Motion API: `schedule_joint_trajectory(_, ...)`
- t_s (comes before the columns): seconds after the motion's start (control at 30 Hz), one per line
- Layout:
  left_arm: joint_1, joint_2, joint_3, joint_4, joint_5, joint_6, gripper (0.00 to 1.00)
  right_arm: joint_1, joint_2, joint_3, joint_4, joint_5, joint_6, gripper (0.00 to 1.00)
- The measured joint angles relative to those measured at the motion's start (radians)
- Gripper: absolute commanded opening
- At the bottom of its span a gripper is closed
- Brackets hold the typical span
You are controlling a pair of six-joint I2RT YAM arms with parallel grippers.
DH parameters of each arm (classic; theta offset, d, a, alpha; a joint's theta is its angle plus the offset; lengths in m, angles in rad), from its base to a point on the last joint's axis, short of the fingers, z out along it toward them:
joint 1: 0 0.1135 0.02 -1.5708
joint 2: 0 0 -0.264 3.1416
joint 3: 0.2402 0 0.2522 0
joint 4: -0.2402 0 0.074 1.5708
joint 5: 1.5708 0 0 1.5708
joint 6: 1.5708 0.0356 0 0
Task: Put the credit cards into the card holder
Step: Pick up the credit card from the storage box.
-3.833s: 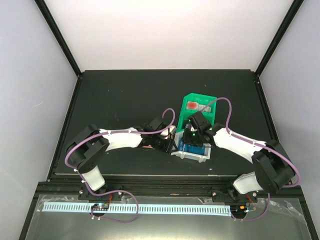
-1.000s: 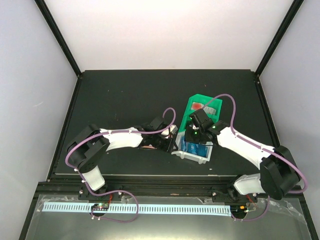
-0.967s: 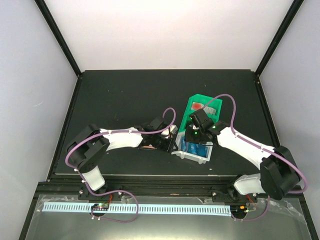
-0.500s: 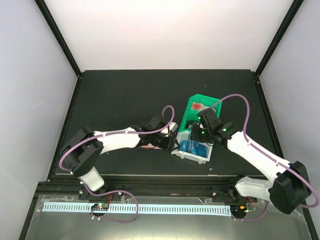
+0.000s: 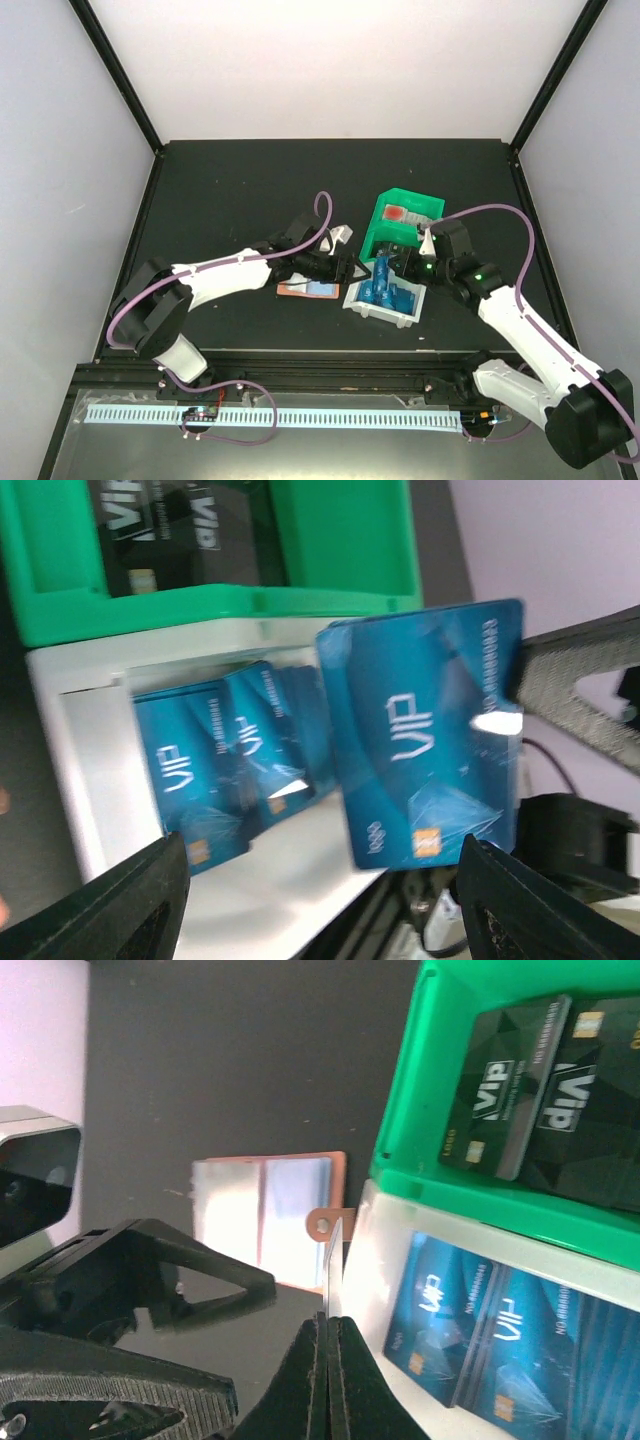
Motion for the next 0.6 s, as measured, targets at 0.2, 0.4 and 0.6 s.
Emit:
schedule_joint_trajectory(0.2, 0.003, 0.006, 0.000, 0.088, 0.107, -0.109, 0.75, -0.040, -0.039, -0.052, 0.106, -0.127, 0.045, 0.01)
schedule_joint_trajectory(0.4, 0.003, 0.036, 0.002, 0.173, 0.182, -0.195, 0.59, -0.058, -0.061, -0.088, 0.188, -0.208, 0.088, 0.01)
schedule_joint_trajectory(0.6, 0.009, 0.037, -0.006, 0.211, 0.201, -0.241, 0.17, -0.074, -0.066, -0.103, 0.238, -0.242, 0.111, 0.14)
